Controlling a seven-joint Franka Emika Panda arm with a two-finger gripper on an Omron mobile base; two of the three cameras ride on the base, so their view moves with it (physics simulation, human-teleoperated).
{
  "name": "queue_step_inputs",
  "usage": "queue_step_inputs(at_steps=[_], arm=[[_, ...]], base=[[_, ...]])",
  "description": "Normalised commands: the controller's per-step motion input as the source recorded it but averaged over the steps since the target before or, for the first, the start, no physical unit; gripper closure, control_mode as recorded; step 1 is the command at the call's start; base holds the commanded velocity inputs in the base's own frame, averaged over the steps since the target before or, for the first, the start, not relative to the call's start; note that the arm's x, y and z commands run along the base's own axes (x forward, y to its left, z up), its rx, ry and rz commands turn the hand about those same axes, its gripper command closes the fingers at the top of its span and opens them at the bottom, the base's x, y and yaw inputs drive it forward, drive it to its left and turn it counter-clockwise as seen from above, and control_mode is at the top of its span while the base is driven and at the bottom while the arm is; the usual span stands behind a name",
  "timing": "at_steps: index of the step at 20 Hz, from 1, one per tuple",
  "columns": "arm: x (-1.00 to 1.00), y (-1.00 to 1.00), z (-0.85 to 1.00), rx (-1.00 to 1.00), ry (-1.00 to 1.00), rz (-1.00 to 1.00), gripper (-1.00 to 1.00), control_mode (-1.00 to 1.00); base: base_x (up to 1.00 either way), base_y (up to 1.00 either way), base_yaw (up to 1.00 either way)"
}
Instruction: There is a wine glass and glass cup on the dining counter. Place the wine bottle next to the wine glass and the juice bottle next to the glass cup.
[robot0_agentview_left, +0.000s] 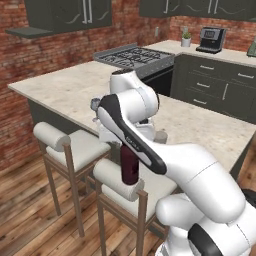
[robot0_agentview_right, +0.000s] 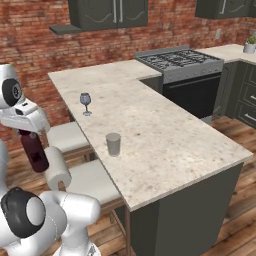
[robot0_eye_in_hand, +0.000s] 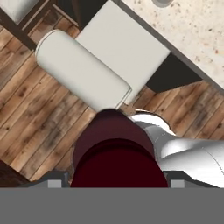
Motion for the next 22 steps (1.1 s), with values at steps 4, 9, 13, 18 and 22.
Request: queue_step_inputs(at_steps=[4,9,13,18,22], arm=[[-0.12,-0.47,0.26,0.00,-0.08,-0.06,1.00,-1.00],[-0.01,-0.54,0.04,0.00,-0.03,-0.07,1.00,-1.00],[0.00,-0.58,-0.01,0.00,-0.13,-0.01,1.00,-1.00],[0.06,-0.56,-0.04,-0.01,-0.08,0.00,1.00,-1.00],[0.15,-0.54,-0.02,0.00,-0.01,0.00,1.00,-1.00]], base=[[0.00,0.00,0.00],[0.00,0.00,0.00],[0.00,0.00,0.00],[0.00,0.00,0.00],[0.00,0.00,0.00]])
